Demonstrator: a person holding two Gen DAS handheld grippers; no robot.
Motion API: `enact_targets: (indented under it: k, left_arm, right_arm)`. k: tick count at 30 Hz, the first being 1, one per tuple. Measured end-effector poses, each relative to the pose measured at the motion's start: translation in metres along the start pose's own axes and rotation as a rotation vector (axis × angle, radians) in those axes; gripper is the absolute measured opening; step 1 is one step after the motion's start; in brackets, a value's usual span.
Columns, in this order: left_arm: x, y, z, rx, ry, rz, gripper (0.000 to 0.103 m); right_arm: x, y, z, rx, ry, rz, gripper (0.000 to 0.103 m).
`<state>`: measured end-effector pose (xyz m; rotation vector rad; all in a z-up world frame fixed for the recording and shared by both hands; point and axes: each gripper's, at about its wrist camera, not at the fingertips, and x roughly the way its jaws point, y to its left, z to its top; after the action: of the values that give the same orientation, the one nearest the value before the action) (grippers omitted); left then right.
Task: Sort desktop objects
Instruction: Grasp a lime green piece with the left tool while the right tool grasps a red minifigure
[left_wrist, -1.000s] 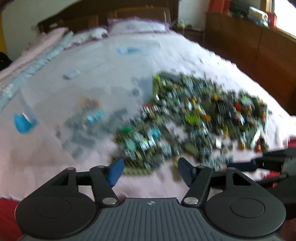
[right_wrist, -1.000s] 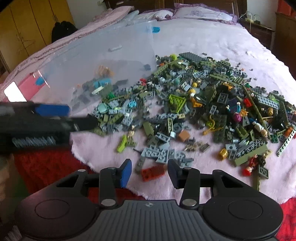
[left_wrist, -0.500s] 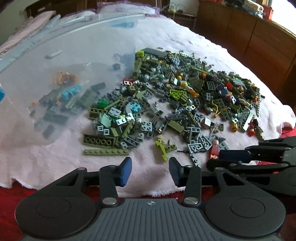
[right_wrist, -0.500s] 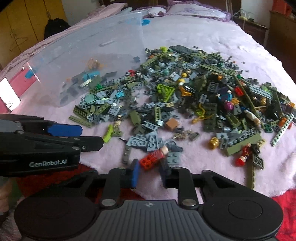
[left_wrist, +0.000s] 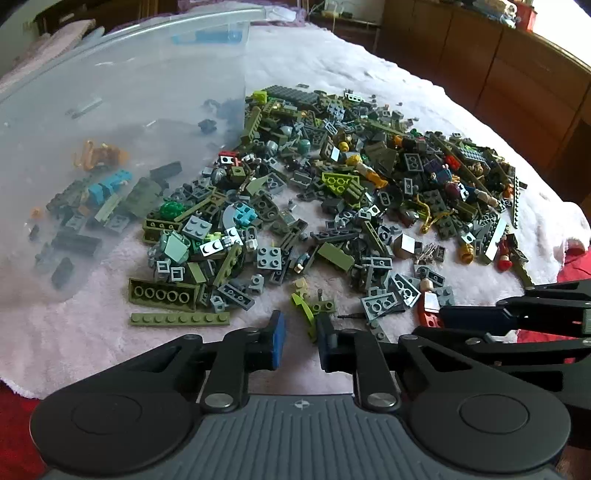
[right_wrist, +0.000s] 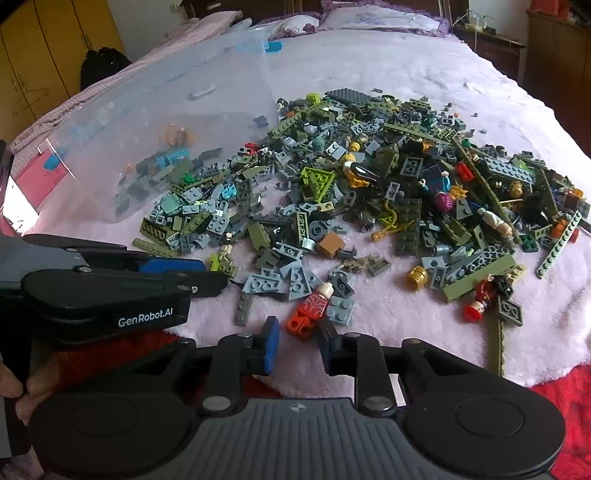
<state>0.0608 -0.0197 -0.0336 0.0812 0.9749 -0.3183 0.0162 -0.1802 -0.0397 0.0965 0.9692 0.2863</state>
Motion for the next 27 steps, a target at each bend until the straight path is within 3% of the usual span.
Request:
enact_targets:
  k: [7, 11, 15, 22, 27]
  left_arm:
    - [0.005, 0.000, 0.005, -0.005, 0.006, -0.011, 0.021]
    - [0.000, 0.001, 0.003, -0.023, 0.005, -0.020, 0.009]
    - [-0.007, 0.003, 0.000, -0.031, 0.010, -0.006, 0.007]
    - [-0.006, 0.007, 0.000, -0.040, 0.032, -0.012, 0.011]
    - [0.003, 0.004, 0.003, -0.041, 0.032, -0.009, 0.018]
  right_arm:
    - [0.006, -0.001, -0.001, 0.012, -0.010, 0.003, 0.027]
    - [0.006, -0.004, -0.003, 0.022, -0.018, 0.012, 0.025]
    - [0.004, -0.007, -0.004, 0.025, -0.020, 0.010, 0.020]
    - [-0.001, -0.006, -0.004, 0.017, -0.006, -0.004, 0.020]
    - [0.003, -0.005, -0.001, 0.032, -0.005, 0.006, 0.030]
